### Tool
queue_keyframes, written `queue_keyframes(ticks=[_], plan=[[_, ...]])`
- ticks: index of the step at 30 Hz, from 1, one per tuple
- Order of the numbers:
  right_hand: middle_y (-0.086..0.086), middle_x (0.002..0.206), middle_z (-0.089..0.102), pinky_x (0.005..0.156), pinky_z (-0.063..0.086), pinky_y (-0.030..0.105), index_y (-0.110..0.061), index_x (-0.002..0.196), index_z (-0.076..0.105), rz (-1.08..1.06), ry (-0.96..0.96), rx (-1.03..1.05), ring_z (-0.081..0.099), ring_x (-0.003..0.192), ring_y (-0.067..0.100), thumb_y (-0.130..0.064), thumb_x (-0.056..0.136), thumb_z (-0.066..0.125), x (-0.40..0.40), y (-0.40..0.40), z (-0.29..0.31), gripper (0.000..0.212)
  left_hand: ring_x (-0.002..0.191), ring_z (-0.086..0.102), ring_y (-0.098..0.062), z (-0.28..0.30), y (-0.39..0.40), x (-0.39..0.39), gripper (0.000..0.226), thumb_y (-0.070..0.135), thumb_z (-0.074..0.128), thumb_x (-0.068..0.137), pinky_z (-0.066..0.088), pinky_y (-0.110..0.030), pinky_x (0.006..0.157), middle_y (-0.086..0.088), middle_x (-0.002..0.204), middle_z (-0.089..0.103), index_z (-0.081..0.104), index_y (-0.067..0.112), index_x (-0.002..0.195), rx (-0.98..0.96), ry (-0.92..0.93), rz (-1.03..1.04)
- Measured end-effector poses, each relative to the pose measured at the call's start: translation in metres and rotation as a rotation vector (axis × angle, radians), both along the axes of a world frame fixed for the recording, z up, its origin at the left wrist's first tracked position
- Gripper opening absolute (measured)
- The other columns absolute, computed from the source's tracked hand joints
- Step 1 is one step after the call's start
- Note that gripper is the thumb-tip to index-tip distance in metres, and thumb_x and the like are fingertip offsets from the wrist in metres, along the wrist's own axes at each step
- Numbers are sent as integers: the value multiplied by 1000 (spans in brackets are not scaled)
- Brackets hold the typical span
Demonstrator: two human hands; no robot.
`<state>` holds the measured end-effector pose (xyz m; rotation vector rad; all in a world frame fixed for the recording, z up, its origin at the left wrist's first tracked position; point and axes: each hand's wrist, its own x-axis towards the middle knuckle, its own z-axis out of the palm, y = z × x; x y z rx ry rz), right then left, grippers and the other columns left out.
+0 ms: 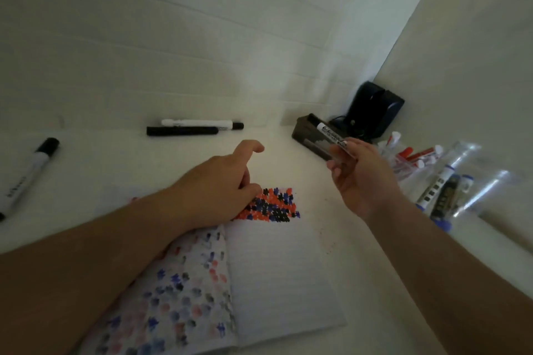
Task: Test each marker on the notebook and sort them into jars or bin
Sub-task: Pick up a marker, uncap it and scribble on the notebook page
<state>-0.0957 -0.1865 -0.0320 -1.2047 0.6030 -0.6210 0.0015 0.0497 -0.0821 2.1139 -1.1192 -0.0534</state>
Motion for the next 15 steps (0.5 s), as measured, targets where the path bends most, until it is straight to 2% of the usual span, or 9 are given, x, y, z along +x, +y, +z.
queue_keyframes(ticks=[4, 7, 10, 13, 15], plan=[[9, 112, 76, 55, 57, 25, -15, 127, 61, -150, 10, 19, 79, 79, 24, -25, 107, 55, 35, -18, 11, 23, 75, 61, -4, -2, 1, 1, 44, 37, 61, 99, 51, -25, 71, 12, 85, 64, 38, 45, 135, 32, -30, -26], [10, 115, 75, 63, 60, 29, -22, 134, 57, -190, 36, -41, 77, 90, 26, -24, 108, 52, 46, -23, 8, 27, 80, 58, -3, -3, 2, 5, 23, 41, 60, 99, 50, -27, 76, 14, 87, 61, 53, 44, 120, 49, -35, -21], [9, 114, 72, 75, 64, 33, -35, 150, 45, -222, 59, -144, 76, 94, 26, -17, 109, 49, 46, -21, 2, 45, 93, 52, -4, -4, 7, 14, 18, 45, 59, 97, 46, -30, 83, 17, 97, 55, 60, 44, 115, 104, -110, 37], [8, 120, 64, 60, 57, 26, -41, 154, 37, -183, 154, -336, 69, 80, 19, -9, 105, 53, 42, -9, -3, 60, 115, 45, -18, -5, 22, 41, 26, 48, 58, 94, 41, -40, 99, 7, 118, 52, 63, 43, 119, 159, -228, 245], [11, 119, 61, 53, 50, 24, -38, 152, 38, -74, 175, -448, 61, 68, 17, -4, 101, 57, 37, 3, -9, 64, 121, 43, -27, -6, 34, 63, 35, 42, 63, 91, 35, -43, 103, -2, 127, 50, 63, 38, 125, 181, -285, 441]])
